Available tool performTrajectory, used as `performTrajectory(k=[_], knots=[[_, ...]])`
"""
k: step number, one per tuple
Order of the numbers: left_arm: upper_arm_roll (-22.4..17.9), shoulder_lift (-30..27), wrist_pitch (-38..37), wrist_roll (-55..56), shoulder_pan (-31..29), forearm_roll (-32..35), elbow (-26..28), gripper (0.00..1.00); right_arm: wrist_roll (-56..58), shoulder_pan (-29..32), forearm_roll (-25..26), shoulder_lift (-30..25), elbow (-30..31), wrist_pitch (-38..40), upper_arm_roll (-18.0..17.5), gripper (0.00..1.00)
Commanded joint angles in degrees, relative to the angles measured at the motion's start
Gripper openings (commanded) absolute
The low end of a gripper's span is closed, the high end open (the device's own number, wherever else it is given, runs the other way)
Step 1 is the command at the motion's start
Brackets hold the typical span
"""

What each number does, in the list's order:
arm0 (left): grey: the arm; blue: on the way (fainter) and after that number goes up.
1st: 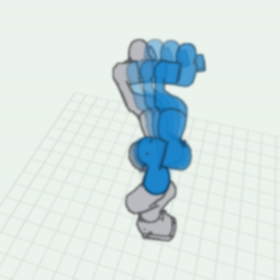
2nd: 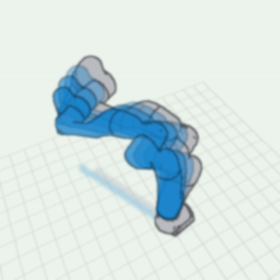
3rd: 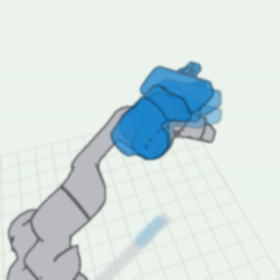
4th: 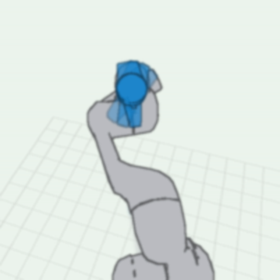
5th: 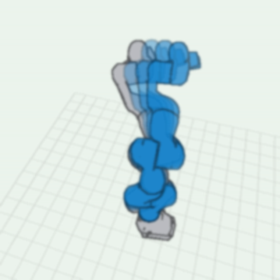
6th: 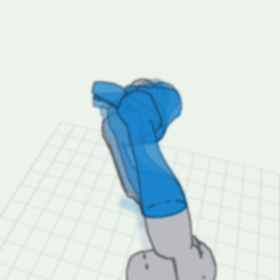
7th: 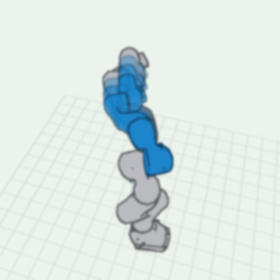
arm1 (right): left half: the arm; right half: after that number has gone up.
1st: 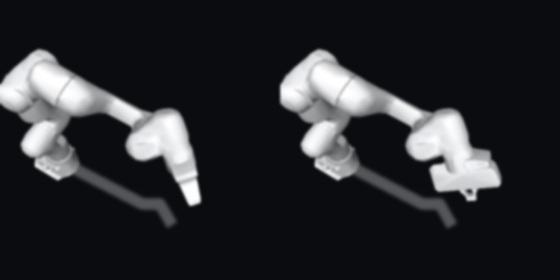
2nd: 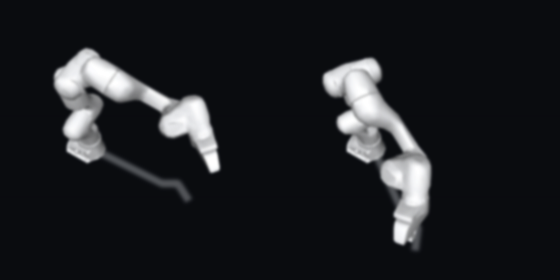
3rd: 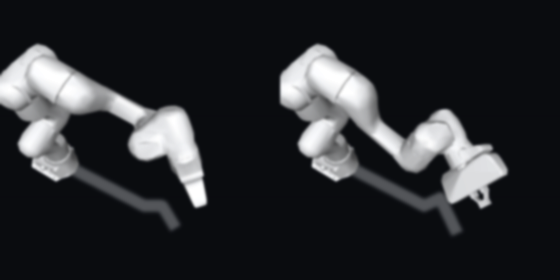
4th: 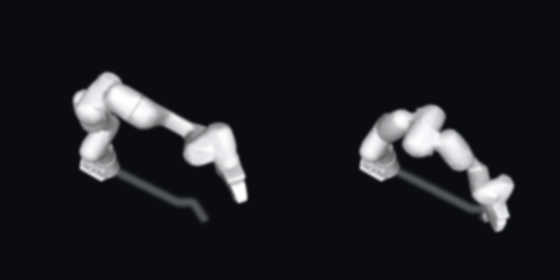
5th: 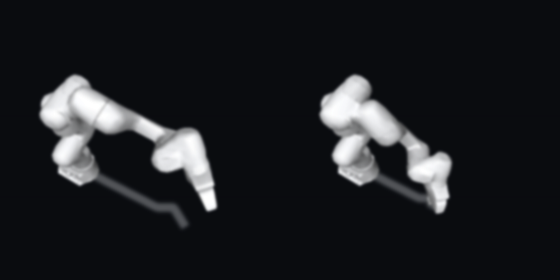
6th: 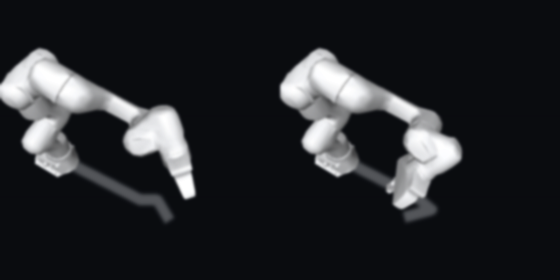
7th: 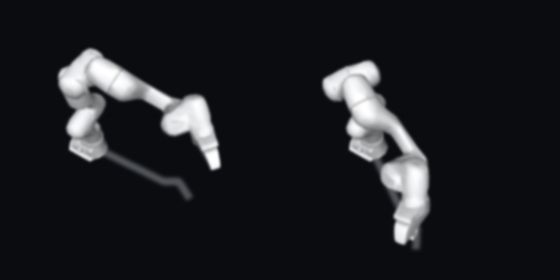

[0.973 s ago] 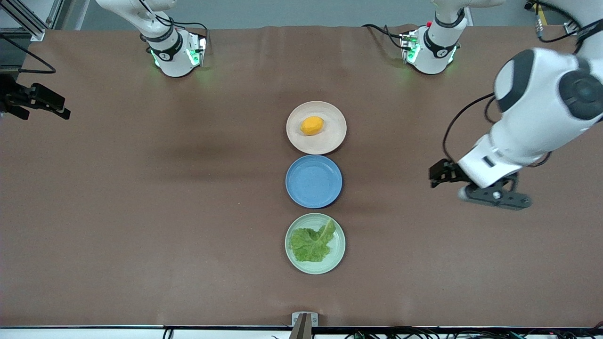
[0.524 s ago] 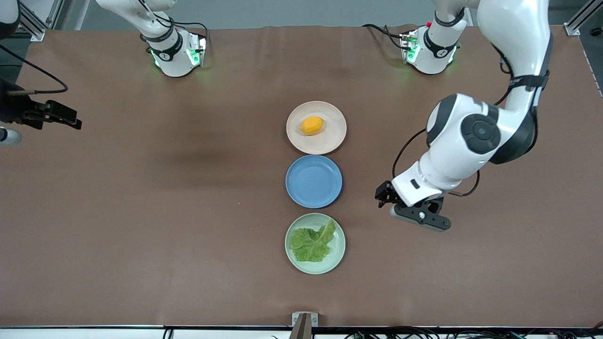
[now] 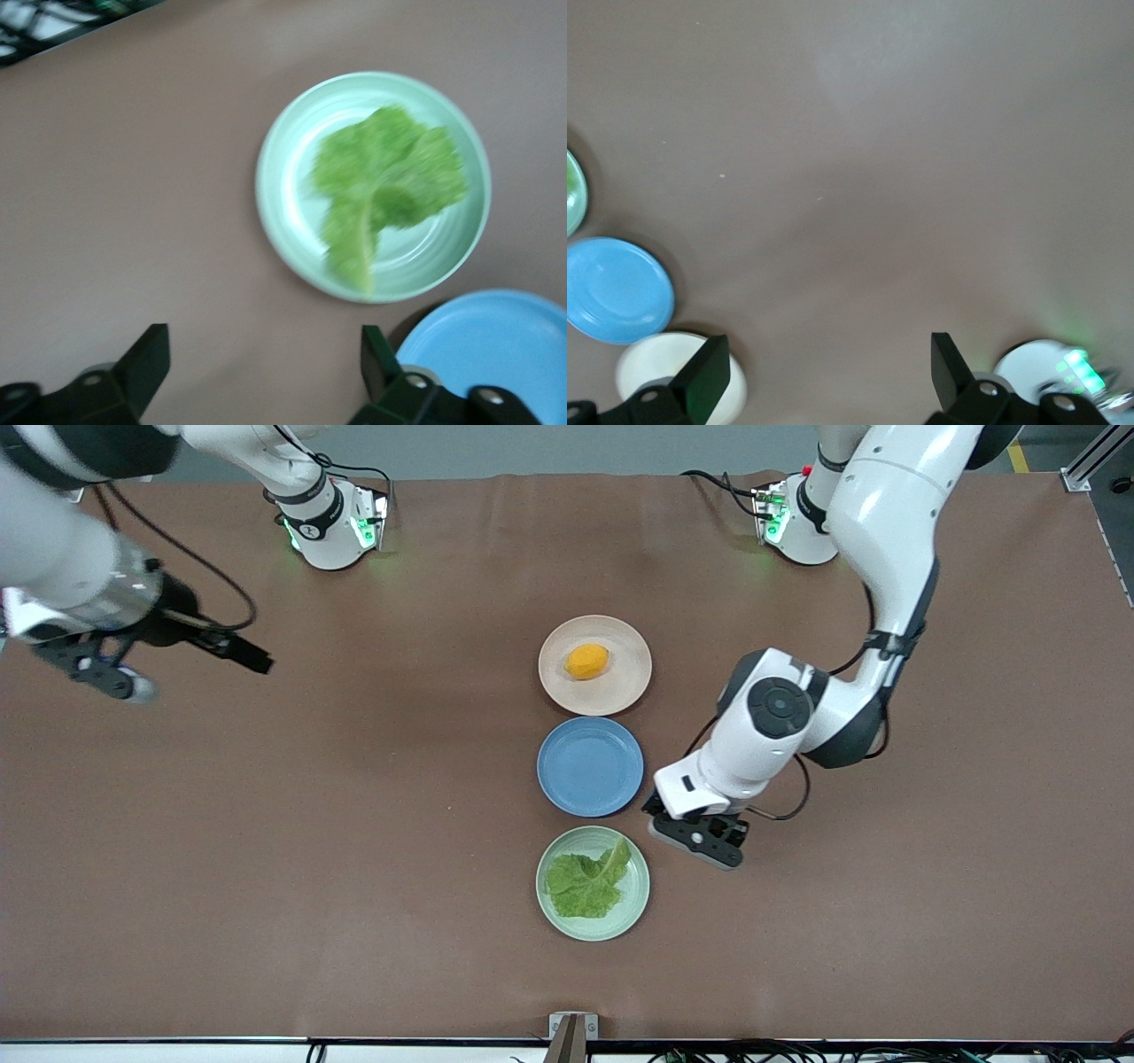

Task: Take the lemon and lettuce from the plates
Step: 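Reach the left gripper to the lettuce while the right gripper reaches the lemon, then close the left gripper on the lettuce while the right gripper grasps the lemon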

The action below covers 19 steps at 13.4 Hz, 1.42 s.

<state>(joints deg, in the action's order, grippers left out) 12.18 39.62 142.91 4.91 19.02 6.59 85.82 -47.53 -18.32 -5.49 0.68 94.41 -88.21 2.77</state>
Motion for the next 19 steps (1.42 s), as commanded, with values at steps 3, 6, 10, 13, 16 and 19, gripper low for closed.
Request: performTrajectory(k=[3, 6, 10, 13, 16, 19], knots=[[-1.19, 8.97, 15.53, 5.20, 4.26, 1.41, -3.37, 0.82, -30.89, -16.89, -0.05, 5.00, 6.22, -12.48, 0.75, 1.00], [-1.89, 12.31, 16.52, 4.85, 5.41, 1.76, -6.70, 0.68, -47.09, -25.87, 0.83, 12.56, 6.13, -21.79, 0.84, 1.00], [-9.00, 15.49, 17.31, 5.02, 11.11, 2.82, -9.70, 0.63, -58.70, -32.65, 1.01, 20.22, 6.22, -31.30, 0.84, 1.00], [-9.28, 16.45, 17.49, 5.20, 11.74, 2.82, -9.62, 0.59, -66.98, -35.90, 1.10, 24.96, 6.31, -37.01, 0.84, 1.00], [-9.28, 17.16, 17.66, 4.59, 11.65, 3.08, -9.62, 0.51, -70.85, -38.63, 1.10, 29.27, 6.31, -41.07, 0.84, 0.98], [-9.37, 18.21, 19.51, 4.67, 11.74, 3.08, -9.62, 0.45, -71.30, -40.65, 1.10, 31.13, 6.40, -41.68, 0.84, 0.98]])
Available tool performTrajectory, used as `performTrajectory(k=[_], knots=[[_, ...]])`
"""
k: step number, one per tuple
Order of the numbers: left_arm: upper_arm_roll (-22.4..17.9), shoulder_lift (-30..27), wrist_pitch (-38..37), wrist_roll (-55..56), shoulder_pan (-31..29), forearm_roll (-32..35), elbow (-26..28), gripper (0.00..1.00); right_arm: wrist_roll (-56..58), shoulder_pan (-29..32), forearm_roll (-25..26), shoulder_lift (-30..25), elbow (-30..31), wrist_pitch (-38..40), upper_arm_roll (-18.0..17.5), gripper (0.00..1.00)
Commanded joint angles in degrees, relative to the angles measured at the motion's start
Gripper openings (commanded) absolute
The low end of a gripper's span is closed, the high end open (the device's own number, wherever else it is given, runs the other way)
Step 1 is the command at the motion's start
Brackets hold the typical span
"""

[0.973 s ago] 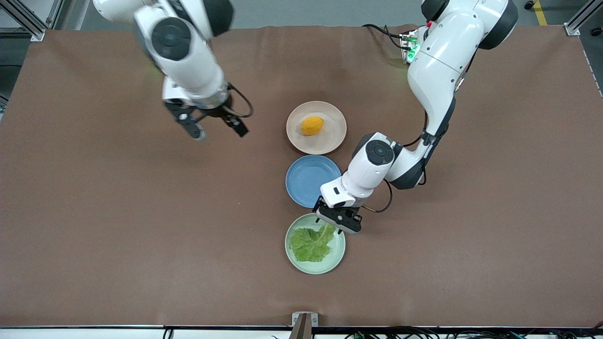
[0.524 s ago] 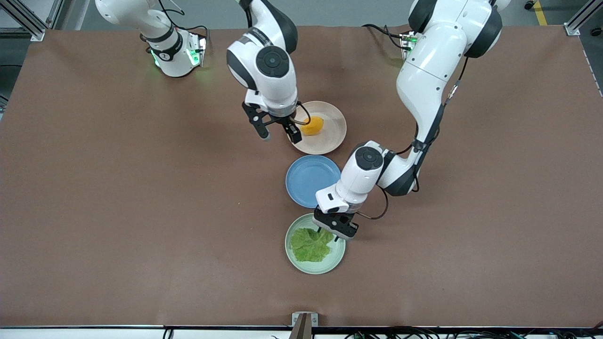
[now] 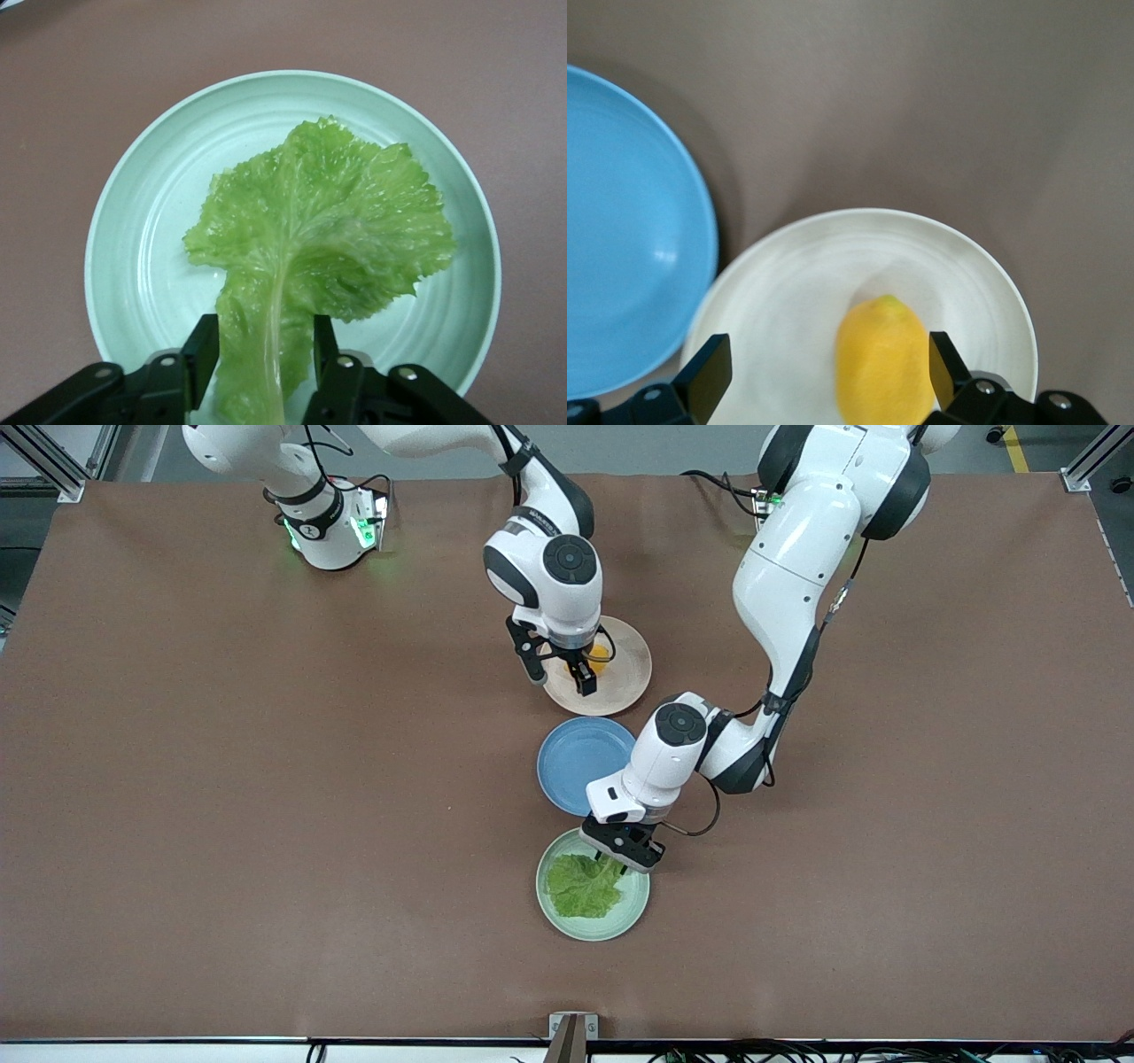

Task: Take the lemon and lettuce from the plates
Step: 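Close the left gripper on the lettuce while the right gripper grasps the lemon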

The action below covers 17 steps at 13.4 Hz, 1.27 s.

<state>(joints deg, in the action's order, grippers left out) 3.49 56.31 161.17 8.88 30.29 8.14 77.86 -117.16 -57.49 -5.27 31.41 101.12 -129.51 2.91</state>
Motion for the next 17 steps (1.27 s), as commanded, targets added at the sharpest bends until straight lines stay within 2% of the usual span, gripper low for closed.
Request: performTrajectory(k=[1, 3, 7, 9, 11, 12, 13, 14, 15, 17], knots=[[-0.68, 1.52, 1.26, 0.62, 0.82, 1.61, -1.48, 0.38, -2.54, -2.18, 0.88, 0.41, 0.13, -1.17, 0.69, 0.99], [-1.46, 1.52, 1.26, 0.35, 1.53, 4.23, -1.39, 0.22, -3.34, -2.98, 0.88, 0.58, 0.74, -2.06, 0.69, 0.99], [-1.82, 0.83, 1.26, -0.17, 1.00, 12.06, -1.30, 0.10, -4.22, -4.03, 0.88, 2.77, 0.83, -4.69, 0.78, 0.98], [-1.82, 0.21, 1.26, -0.44, 0.57, 12.95, -1.30, 0.04, -4.22, -4.04, 0.97, 3.39, 0.83, -4.70, 0.87, 0.92], [-1.64, -2.94, 0.12, 0.08, -1.10, 12.25, -1.04, 0.01, -4.22, -4.39, 1.05, 4.10, 0.83, -4.96, 0.87, 0.85], [-1.47, -5.31, -2.24, 0.18, -1.72, 12.16, -0.08, 0.02, -4.22, -4.65, 1.05, 4.36, 0.83, -5.05, 0.78, 0.73], [-1.21, -8.20, -5.65, 0.35, -2.51, 12.07, 0.80, 0.02, -4.22, -4.65, 1.14, 4.36, 0.83, -4.61, 0.78, 0.49], [-1.03, -11.02, -9.08, 0.35, -2.86, 11.98, 1.85, 0.02, -4.22, -4.57, 1.06, 4.27, 0.75, -4.26, 0.78, 0.21], [-0.85, -13.91, -12.33, 0.27, -4.43, 10.16, 3.25, 0.02, -4.22, -4.48, 1.05, 3.66, 0.66, -4.08, 0.78, 0.02], [0.02, -19.89, -17.53, 0.18, -7.07, 6.81, 7.46, 0.02, 0.31, -2.64, 1.05, 2.00, 0.13, -1.37, 1.13, 0.00]])
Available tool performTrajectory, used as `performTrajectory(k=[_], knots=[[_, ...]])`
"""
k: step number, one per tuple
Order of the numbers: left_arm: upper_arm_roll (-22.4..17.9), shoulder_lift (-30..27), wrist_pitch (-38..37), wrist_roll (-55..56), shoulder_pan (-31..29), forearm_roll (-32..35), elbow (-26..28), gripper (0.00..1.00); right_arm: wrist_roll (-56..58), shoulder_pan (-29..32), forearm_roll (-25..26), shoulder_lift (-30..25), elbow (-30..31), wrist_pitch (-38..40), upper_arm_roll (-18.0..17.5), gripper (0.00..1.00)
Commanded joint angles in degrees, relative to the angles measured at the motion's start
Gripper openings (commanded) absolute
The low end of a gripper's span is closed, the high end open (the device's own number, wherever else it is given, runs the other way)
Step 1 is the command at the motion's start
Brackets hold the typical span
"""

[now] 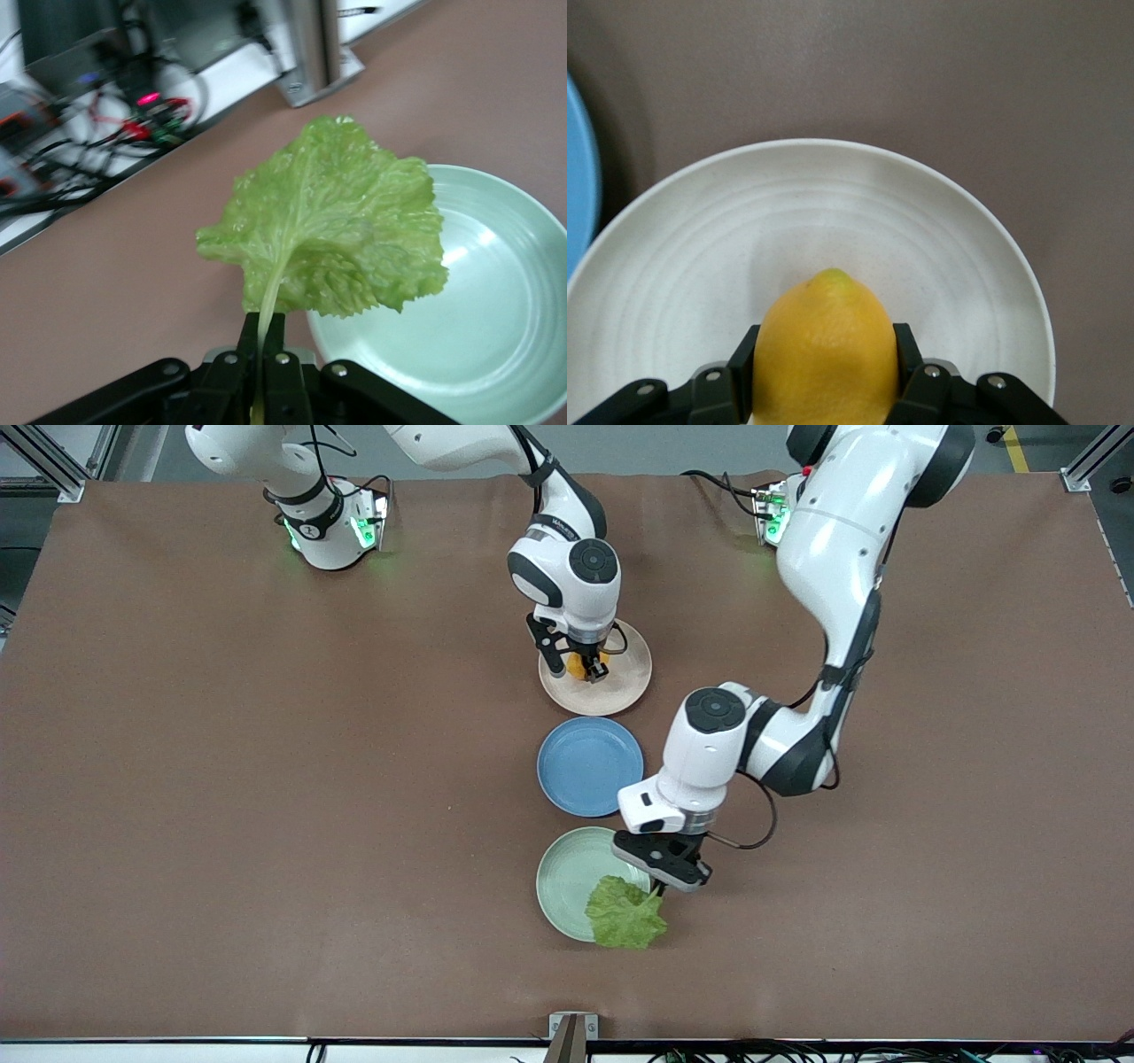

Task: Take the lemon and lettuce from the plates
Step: 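Carry the lettuce off its plate while the right gripper carries the lemon away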

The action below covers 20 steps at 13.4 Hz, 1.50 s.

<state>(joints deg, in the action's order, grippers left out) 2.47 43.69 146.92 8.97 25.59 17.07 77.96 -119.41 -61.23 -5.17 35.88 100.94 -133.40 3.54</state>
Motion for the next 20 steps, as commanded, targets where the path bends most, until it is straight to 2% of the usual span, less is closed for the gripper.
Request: performTrajectory(k=[1, 3, 5, 7, 9, 11, 14, 17, 18, 19, 20], knots=[[1.22, -10.95, -5.31, 0.00, -3.70, -2.30, 10.78, 0.03, 8.25, 2.94, 0.95, -5.00, 0.39, 4.88, 0.50, 0.00], [1.22, -19.03, -6.91, -1.05, -6.51, -2.21, 20.25, 0.03, 19.24, 7.16, 0.95, -8.09, 0.48, 7.27, 0.50, 0.00], [1.13, -26.43, -7.00, -1.06, -8.97, -2.21, 29.67, 0.03, 35.13, 12.25, 0.95, -10.73, 0.66, 9.03, 0.50, 0.00], [1.13, -29.44, -7.61, -2.89, -11.34, -2.13, 36.27, 0.03, 48.85, 18.14, 0.95, -13.19, 1.62, 11.57, 0.50, 0.00], [1.22, -29.97, -7.88, -5.97, -15.38, -2.04, 40.85, 0.03, 60.99, 24.37, 1.12, -16.18, 6.26, 10.27, 0.50, 0.00], [1.13, -29.63, -7.79, -6.59, -16.97, -2.04, 43.93, 0.04, 72.85, 31.14, 1.21, -17.94, 11.53, 6.51, 0.59, 0.00], [1.13, -27.00, -7.70, -6.59, -19.61, -2.04, 46.22, 0.06, 88.59, 39.41, 2.00, -17.77, 18.65, -3.24, 0.50, 0.00], [1.22, -25.06, -4.72, -6.51, -22.60, -1.95, 48.07, 0.07, 105.20, 47.15, 2.00, -17.51, 22.36, -10.02, 0.41, 0.00], [1.22, -24.53, -3.58, -6.51, -22.61, -1.95, 48.34, 0.12, 109.69, 48.74, 2.00, -17.25, 22.37, -10.21, 0.41, 0.00], [1.13, -24.00, -3.31, -6.51, -22.61, -1.95, 48.43, 0.22, 114.35, 50.14, 1.91, -16.98, 22.28, -10.21, 0.33, 0.00], [1.13, -23.39, -2.78, -6.51, -22.69, -1.95, 48.52, 0.36, 117.70, 51.55, 1.91, -16.63, 22.28, -10.39, 0.32, 0.00]])
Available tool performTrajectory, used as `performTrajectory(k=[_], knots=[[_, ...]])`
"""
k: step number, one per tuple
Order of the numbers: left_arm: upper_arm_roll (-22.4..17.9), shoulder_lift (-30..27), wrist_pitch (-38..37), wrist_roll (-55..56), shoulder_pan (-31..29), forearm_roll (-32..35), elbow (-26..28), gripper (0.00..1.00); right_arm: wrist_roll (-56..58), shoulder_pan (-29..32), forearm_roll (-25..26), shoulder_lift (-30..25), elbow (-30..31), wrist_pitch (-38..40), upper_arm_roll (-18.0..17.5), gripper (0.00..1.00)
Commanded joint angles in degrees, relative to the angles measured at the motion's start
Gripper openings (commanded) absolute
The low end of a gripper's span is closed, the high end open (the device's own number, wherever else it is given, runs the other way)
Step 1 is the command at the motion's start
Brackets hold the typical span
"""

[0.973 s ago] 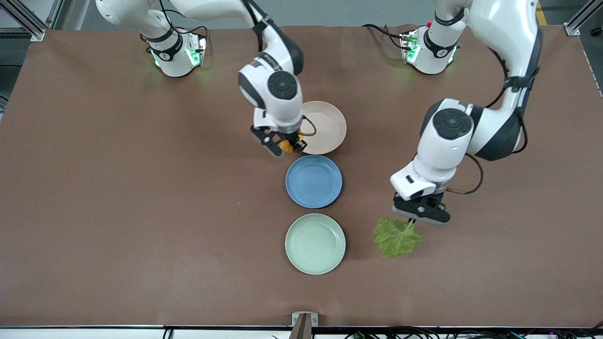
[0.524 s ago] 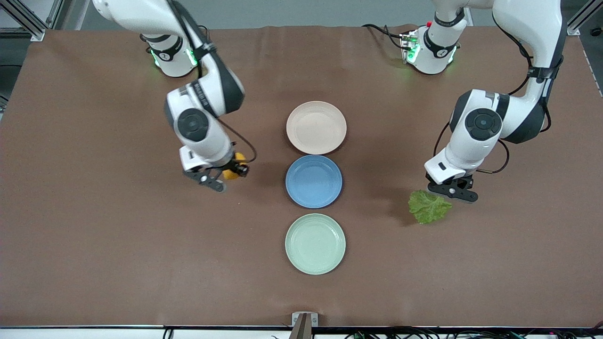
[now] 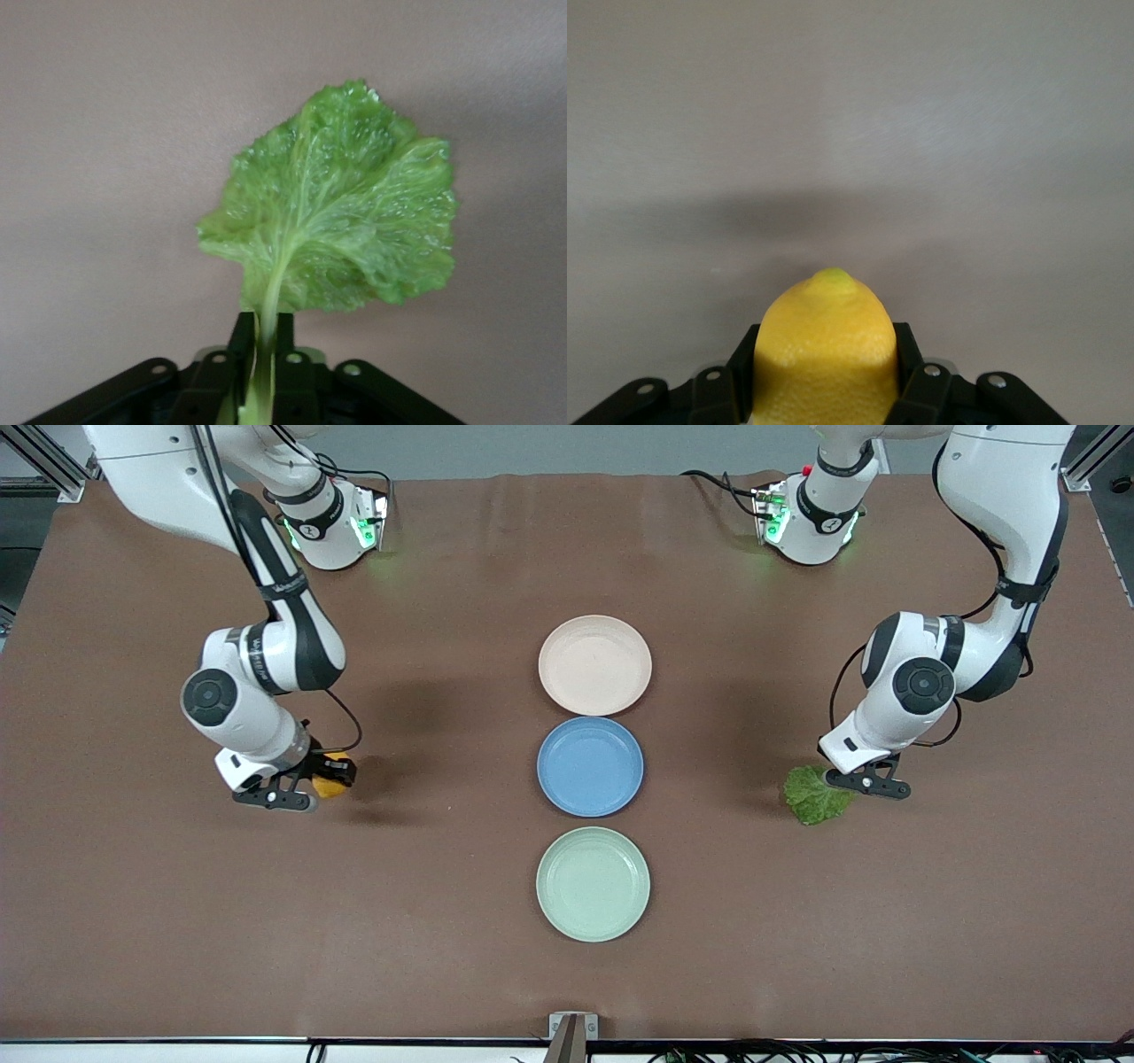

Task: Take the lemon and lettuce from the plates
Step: 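Carry the lettuce off its plate while the right gripper carries the lemon away, then lower the lettuce onto the table and open the left gripper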

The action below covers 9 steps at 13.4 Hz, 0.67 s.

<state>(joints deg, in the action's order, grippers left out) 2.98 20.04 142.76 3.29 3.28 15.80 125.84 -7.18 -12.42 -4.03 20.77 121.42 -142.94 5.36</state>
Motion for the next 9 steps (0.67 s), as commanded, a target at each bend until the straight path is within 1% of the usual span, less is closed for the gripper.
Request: performTrajectory(k=[1, 2, 4, 7, 8, 9], knots=[[0.71, 0.26, 1.55, -0.83, -0.55, -0.59, 0.63, 0.84, 8.03, 3.97, 0.78, -0.91, 1.80, -1.46, -1.49, 0.00], [0.72, -0.52, 1.55, -0.74, -0.55, -0.68, 0.63, 1.00, 10.23, 4.59, 0.78, -0.30, 1.80, -2.34, -1.49, 0.00], [0.89, -3.24, 0.94, -0.22, -0.20, -0.68, 0.20, 1.00, 12.10, 4.95, 0.34, 1.55, 1.80, -3.83, -1.49, 0.00], [1.68, -9.04, -0.11, -0.13, -0.29, -0.77, -0.68, 1.00, 12.45, 4.86, 0.25, 3.57, 1.89, -5.68, -1.67, 0.00], [1.68, -9.75, -2.03, -0.13, -0.29, -0.85, -1.90, 1.00, 12.45, 4.78, 0.25, 3.75, 1.89, -6.04, -1.67, 0.00], [1.77, -10.28, -5.27, -0.22, -0.29, -0.86, -4.27, 1.00, 12.45, 4.69, 0.16, 3.93, 1.89, -6.13, -1.76, 0.00]])
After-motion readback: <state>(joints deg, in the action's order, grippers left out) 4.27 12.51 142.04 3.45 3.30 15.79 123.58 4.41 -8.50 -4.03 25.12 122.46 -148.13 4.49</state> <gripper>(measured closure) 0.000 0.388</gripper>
